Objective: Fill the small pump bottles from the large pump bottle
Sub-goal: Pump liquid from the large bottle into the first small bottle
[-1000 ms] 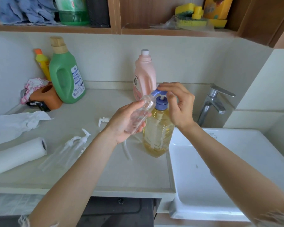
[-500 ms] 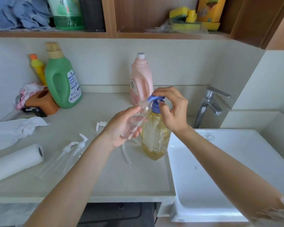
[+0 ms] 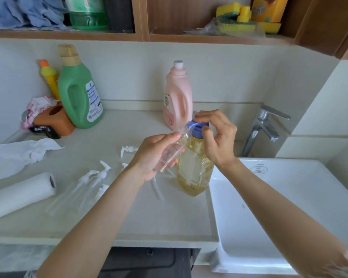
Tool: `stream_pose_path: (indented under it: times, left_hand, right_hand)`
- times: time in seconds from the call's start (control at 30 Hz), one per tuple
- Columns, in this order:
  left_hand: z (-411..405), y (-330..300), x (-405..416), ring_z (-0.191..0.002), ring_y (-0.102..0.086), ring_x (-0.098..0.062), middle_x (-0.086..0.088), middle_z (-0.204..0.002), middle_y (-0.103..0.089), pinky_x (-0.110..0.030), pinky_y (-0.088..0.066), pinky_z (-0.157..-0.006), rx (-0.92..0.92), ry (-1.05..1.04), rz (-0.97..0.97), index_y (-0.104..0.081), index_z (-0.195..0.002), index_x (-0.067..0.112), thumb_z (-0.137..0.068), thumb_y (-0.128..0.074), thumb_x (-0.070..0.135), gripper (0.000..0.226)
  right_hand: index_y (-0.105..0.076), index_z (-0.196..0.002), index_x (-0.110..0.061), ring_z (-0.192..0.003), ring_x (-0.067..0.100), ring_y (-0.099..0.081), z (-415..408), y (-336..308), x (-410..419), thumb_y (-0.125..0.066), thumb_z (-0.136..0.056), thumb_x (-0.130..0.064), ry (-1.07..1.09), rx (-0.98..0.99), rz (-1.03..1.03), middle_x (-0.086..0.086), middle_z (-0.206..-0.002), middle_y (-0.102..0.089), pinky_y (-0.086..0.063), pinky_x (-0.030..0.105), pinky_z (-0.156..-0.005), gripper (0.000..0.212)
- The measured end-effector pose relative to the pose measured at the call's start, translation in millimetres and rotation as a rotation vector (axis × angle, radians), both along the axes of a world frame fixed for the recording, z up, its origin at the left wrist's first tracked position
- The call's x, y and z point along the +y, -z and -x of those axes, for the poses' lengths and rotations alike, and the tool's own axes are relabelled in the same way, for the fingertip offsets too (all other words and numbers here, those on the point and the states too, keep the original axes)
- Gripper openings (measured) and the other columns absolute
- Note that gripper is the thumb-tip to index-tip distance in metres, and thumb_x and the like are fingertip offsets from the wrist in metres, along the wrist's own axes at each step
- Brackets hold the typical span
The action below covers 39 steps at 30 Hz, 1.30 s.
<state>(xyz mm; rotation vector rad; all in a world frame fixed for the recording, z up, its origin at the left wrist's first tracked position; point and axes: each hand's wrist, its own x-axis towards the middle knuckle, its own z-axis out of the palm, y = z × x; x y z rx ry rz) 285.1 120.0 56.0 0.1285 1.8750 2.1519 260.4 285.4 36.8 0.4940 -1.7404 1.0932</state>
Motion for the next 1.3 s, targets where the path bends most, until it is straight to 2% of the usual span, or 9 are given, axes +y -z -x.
stream_pose_path:
  times: [0.13,0.27,0.43,0.6,0.77,0.9,1.03,1.17,1.3]
  left_hand:
    - [-3,-5,-2,-0.046,-0.049,-0.019,-0.009,-0.068,-0.069,-0.023,-0.039,-0.045,-0.019,0.049,-0.006,-0.064,-0.091,0.003,-0.075,-0.061,0.033,0.034]
    - [-3,-11,-8,-0.054,-0.046,-0.017,-0.01,-0.067,-0.066,-0.022,-0.04,-0.049,-0.084,0.18,-0.017,-0.063,-0.094,0.01,-0.08,-0.051,0.035,0.031]
    - [-3,-8,-12,-0.056,-0.056,-0.014,-0.006,-0.073,-0.065,-0.021,-0.046,-0.051,0.001,0.199,-0.07,-0.065,-0.096,0.011,-0.074,-0.06,0.033,0.032]
    - [-7,-3,-6,-0.052,-0.054,-0.014,0.006,-0.071,-0.065,-0.021,-0.043,-0.047,0.111,0.055,-0.049,-0.063,-0.101,0.015,-0.063,-0.072,0.026,0.041]
    - [-4,5,-2,-0.047,-0.048,-0.014,0.007,-0.07,-0.065,-0.023,-0.038,-0.045,0.225,-0.1,0.044,-0.061,-0.105,0.007,-0.074,-0.078,0.006,0.036]
    - [-3,8,-5,-0.047,-0.05,-0.014,0.006,-0.079,-0.067,-0.023,-0.04,-0.046,0.216,-0.117,0.115,-0.062,-0.11,0.008,-0.072,-0.08,0.01,0.042]
    - [-3,2,-8,-0.05,-0.051,-0.015,0.002,-0.076,-0.069,-0.023,-0.042,-0.049,0.172,-0.052,0.127,-0.063,-0.106,0.013,-0.078,-0.076,0.013,0.031]
    - [-5,-4,-11,-0.054,-0.051,-0.02,-0.004,-0.075,-0.068,-0.025,-0.045,-0.054,0.158,0.081,0.112,-0.067,-0.099,0.018,-0.087,-0.065,0.021,0.013]
    - [-8,-5,-6,-0.049,-0.05,-0.019,-0.007,-0.072,-0.062,-0.022,-0.041,-0.046,0.107,0.171,0.025,-0.063,-0.1,0.013,-0.079,-0.065,0.037,0.033]
  right_hand:
    - [-0.072,-0.082,0.0,-0.084,0.028,-0.066,-6,-4,-2,-0.041,-0.07,-0.004,0.006,-0.009,-0.015,0.001,-0.087,-0.066,-0.052,0.032,-0.078,0.034]
    - [-0.073,-0.084,-0.002,-0.087,0.017,-0.064,-12,-18,2,-0.041,-0.072,-0.006,-0.026,-0.044,-0.044,0.001,-0.088,-0.067,-0.048,0.021,-0.081,0.034]
    - [-0.073,-0.085,-0.003,-0.087,0.01,-0.062,-10,-34,6,-0.044,-0.079,-0.01,-0.053,-0.126,-0.063,0.003,-0.088,-0.066,-0.046,0.017,-0.081,0.031]
    - [-0.074,-0.09,-0.002,-0.097,0.013,-0.064,-11,-23,7,-0.043,-0.082,-0.007,-0.054,-0.09,-0.054,0.003,-0.095,-0.068,-0.048,0.023,-0.088,0.032]
    - [-0.073,-0.088,0.0,-0.095,0.023,-0.066,-5,-6,0,-0.04,-0.078,-0.005,0.03,0.008,-0.051,0.004,-0.092,-0.069,-0.052,0.039,-0.085,0.034]
    - [-0.072,-0.083,-0.001,-0.09,0.021,-0.065,-5,1,-4,-0.039,-0.075,-0.004,0.059,0.034,-0.065,-0.005,-0.09,-0.064,-0.052,0.042,-0.08,0.034]
    - [-0.073,-0.086,-0.003,-0.091,0.023,-0.066,-10,-7,1,-0.04,-0.075,-0.006,0.036,-0.031,-0.11,0.002,-0.091,-0.07,-0.052,0.04,-0.082,0.034]
    - [-0.073,-0.096,-0.005,-0.101,0.019,-0.064,-19,-27,12,-0.042,-0.081,-0.012,-0.008,-0.116,-0.238,0.002,-0.101,-0.069,-0.048,0.027,-0.091,0.035]
    - [-0.073,-0.1,-0.004,-0.101,0.016,-0.064,-23,-41,18,-0.041,-0.094,-0.022,-0.086,-0.201,-0.28,0.003,-0.104,-0.069,-0.048,0.027,-0.09,0.037]
